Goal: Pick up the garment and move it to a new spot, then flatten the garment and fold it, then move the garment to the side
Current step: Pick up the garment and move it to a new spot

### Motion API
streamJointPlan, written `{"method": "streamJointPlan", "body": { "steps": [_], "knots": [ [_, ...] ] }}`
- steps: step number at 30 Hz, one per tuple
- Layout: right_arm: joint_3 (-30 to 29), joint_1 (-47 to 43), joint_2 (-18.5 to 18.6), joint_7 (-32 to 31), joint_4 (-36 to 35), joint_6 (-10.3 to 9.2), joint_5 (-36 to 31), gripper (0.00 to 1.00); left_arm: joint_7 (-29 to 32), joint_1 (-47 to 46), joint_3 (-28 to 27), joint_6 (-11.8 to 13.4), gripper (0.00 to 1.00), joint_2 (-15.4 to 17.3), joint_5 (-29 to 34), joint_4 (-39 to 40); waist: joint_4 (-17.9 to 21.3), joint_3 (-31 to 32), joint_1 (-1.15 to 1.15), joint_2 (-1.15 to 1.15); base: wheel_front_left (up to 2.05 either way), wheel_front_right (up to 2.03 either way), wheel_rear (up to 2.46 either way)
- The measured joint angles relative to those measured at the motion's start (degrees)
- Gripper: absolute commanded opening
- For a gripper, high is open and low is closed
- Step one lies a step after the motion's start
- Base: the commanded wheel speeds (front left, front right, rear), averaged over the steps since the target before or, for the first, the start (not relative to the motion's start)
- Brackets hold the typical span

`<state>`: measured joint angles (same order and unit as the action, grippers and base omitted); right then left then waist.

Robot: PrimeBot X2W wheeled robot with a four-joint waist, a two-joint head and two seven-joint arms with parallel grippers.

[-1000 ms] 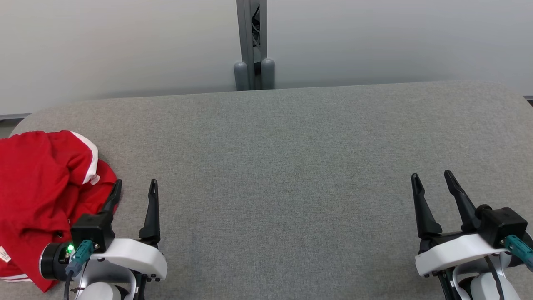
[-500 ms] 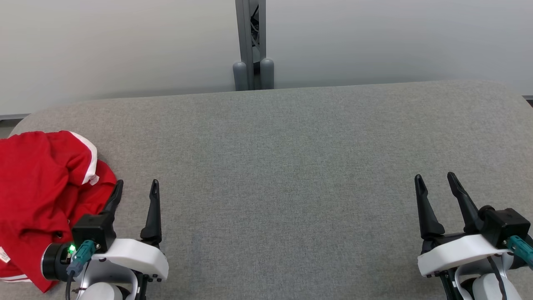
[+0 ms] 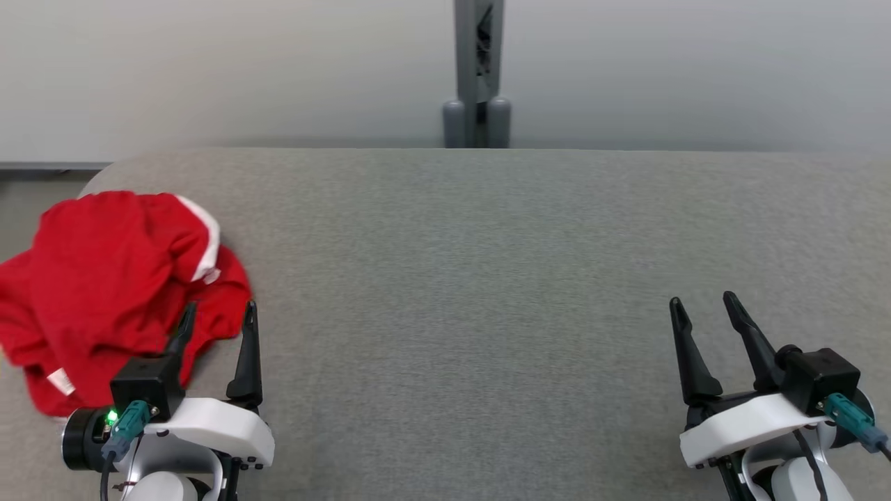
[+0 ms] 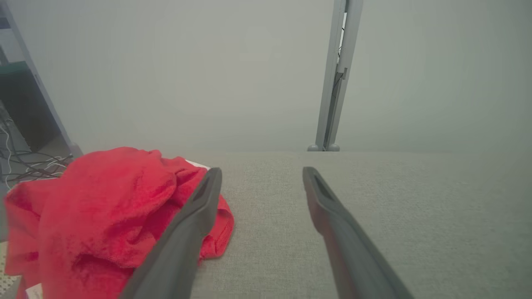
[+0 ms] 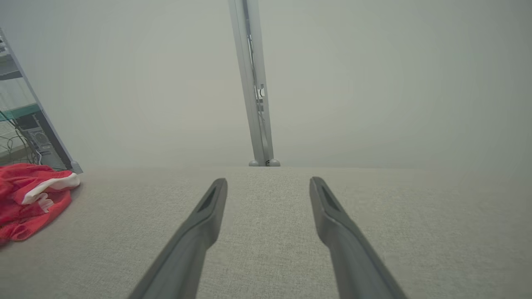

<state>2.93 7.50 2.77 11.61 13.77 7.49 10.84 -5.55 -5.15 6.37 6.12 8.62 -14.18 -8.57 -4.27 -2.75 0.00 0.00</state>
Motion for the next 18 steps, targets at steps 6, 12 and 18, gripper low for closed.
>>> {"method": "streamJointPlan", "body": {
  "steps": [6,12,18],
  "knots": [
    [0.71,0.13,0.00,0.04,0.02,0.00,0.54,1.00,-0.29,0.12,-0.58,0.58,1.00,0.18,-0.55,0.30,-5.62,0.11,0.00,0.00,0.00,0.00,0.00],
    [1.90,0.19,-0.03,0.05,-0.30,0.00,0.73,1.00,-1.09,0.76,-1.83,1.25,1.00,0.09,-1.83,0.51,-12.43,0.10,0.00,0.00,0.00,0.00,0.00],
    [2.79,0.88,-0.03,-0.07,-0.07,0.00,1.27,1.00,-1.59,1.46,-2.43,1.59,1.00,-0.07,-2.93,0.13,-18.91,0.01,0.00,0.00,0.00,0.00,0.00]
  ]
}}
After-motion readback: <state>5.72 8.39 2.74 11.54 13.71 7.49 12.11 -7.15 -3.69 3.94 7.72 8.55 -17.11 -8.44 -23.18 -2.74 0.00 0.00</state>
